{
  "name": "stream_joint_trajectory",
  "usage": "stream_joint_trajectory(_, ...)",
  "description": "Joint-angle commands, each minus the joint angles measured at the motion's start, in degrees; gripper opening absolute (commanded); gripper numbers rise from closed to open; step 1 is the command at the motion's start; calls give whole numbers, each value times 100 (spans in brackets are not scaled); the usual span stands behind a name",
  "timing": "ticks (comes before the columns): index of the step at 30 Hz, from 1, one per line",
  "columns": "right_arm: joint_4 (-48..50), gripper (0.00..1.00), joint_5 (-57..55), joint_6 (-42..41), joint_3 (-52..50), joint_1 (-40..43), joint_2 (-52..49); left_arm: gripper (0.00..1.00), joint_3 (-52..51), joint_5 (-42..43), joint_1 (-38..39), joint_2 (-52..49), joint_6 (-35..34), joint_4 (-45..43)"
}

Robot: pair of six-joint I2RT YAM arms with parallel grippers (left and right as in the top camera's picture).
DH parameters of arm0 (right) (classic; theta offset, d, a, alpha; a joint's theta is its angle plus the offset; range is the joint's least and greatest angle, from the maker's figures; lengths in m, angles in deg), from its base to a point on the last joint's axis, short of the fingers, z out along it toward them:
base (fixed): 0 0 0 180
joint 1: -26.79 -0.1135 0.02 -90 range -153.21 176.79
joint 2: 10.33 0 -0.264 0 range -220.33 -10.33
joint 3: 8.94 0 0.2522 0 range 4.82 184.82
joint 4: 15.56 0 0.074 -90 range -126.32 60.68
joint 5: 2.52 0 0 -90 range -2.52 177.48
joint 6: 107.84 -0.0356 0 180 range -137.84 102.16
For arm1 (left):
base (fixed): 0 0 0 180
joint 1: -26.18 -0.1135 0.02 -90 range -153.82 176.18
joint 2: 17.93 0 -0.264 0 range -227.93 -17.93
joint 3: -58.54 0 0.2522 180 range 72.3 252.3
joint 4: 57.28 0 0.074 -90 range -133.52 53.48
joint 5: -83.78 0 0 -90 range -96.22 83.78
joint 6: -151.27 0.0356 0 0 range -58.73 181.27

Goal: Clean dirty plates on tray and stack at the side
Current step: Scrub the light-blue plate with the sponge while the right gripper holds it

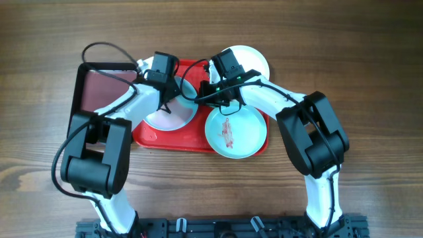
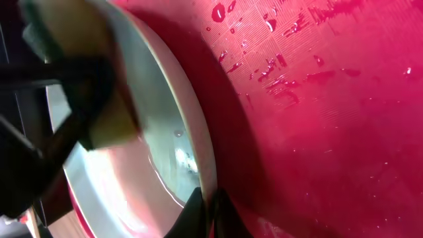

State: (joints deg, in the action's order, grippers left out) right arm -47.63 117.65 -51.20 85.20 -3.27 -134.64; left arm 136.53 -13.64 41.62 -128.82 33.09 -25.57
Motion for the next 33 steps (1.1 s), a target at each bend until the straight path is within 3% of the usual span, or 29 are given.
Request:
stream_joint_trajectory(1,-37,4,-181,-7,13,15,-236,4,-319,2677,85,-514,1808,223)
stream_joint_trajectory(4,-39,4,-181,-7,13,15,-236,4,-319,3628,85,-514,2225,376)
stream_joint_trajectory(8,-55,5,-179,-7,13,15,-236,4,-319,3504,61,-514,2221,772)
stream_joint_trajectory(10,-57,4,-179,-2,13,15,-236,4,-319,2863,-2,-514,1891,841)
stream_joint_trajectory(14,-57,4,-179,-7,13,15,-236,4,-319,723,-203,-507,444,852)
stream_joint_trajectory(16,-57,4,-179,-7,13,15,-236,4,-319,85,-293,-507,61,870)
stream_joint_trajectory(24,-57,4,-177,-4,13,15,-236,4,2,-1996,-514,-503,-127,1700)
stream_joint_trajectory(28,-59,4,-177,-7,13,15,-236,4,238,-2026,-490,-503,-125,2070)
stream_joint_trajectory(33,-57,4,-179,-4,13,15,-236,4,238,-933,-374,-505,199,2284)
